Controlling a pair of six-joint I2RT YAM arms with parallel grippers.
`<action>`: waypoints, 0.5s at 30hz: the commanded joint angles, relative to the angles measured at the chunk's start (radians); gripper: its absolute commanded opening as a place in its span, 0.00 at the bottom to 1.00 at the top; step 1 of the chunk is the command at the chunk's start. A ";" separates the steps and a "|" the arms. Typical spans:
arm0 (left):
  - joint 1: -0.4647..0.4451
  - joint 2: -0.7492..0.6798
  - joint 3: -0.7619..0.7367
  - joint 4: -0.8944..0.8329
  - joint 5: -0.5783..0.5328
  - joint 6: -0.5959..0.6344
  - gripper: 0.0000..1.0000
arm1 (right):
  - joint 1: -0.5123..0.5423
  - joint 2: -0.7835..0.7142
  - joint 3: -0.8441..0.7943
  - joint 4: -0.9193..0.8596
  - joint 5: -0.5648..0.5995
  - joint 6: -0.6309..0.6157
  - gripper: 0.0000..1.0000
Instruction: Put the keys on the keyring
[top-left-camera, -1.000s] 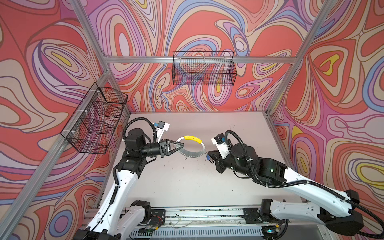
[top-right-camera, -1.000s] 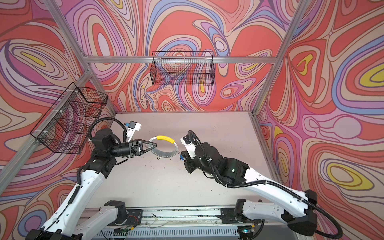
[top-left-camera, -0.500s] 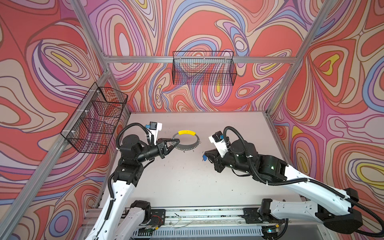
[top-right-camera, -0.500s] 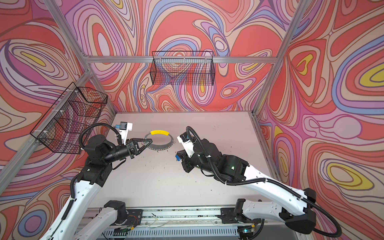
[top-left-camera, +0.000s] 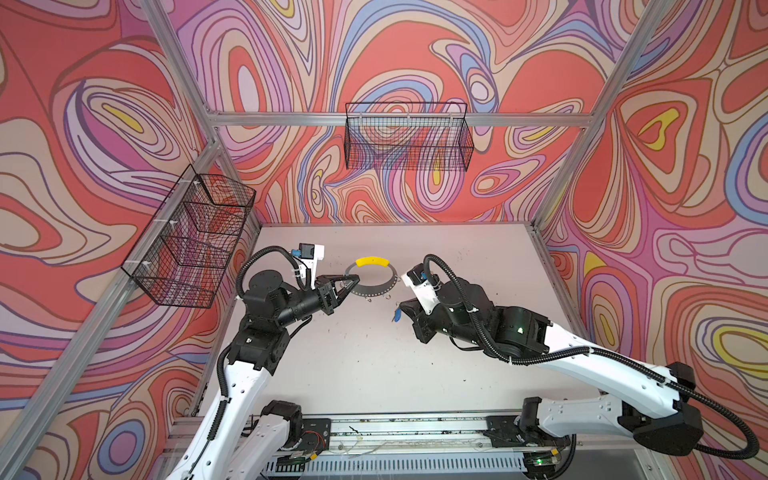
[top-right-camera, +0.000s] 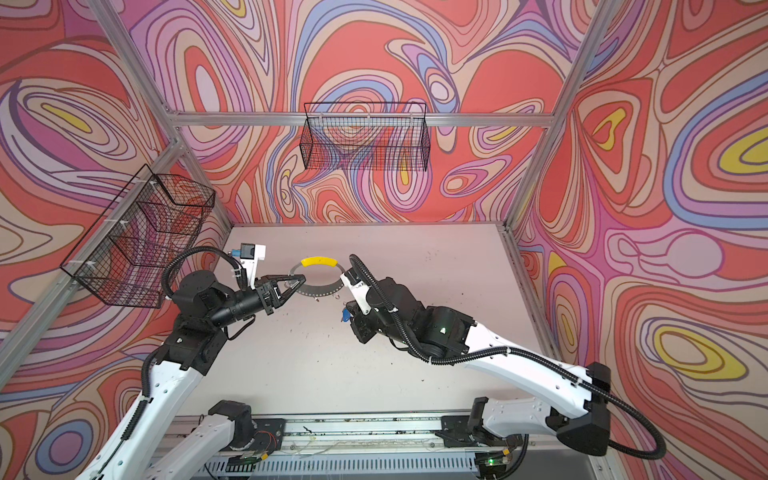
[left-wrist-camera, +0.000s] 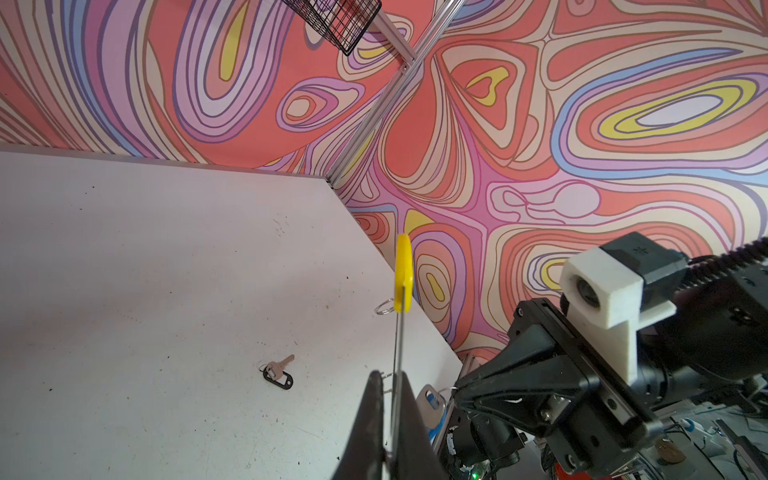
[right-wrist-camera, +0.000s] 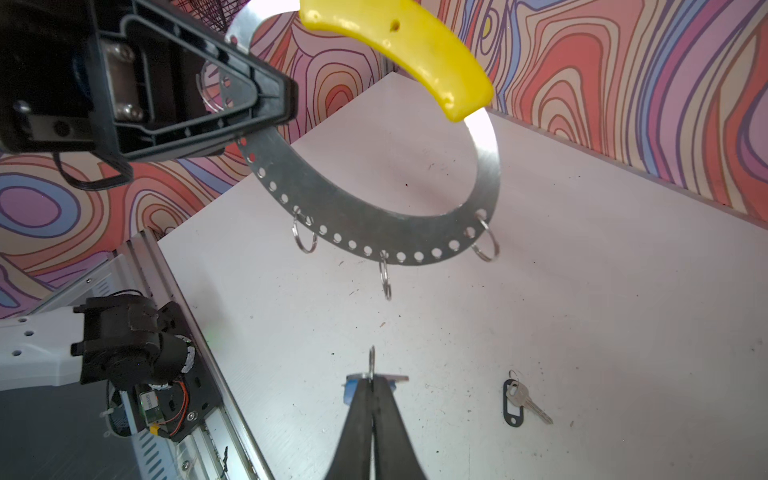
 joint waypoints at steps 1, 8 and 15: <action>-0.008 -0.008 0.011 0.033 0.002 -0.014 0.00 | 0.002 -0.016 -0.033 0.040 0.076 -0.029 0.00; -0.009 -0.010 0.015 0.027 0.004 -0.018 0.00 | 0.002 -0.008 -0.060 0.079 0.066 -0.047 0.00; -0.011 -0.012 0.008 0.036 0.013 -0.028 0.00 | 0.002 -0.008 -0.053 0.105 0.067 -0.074 0.00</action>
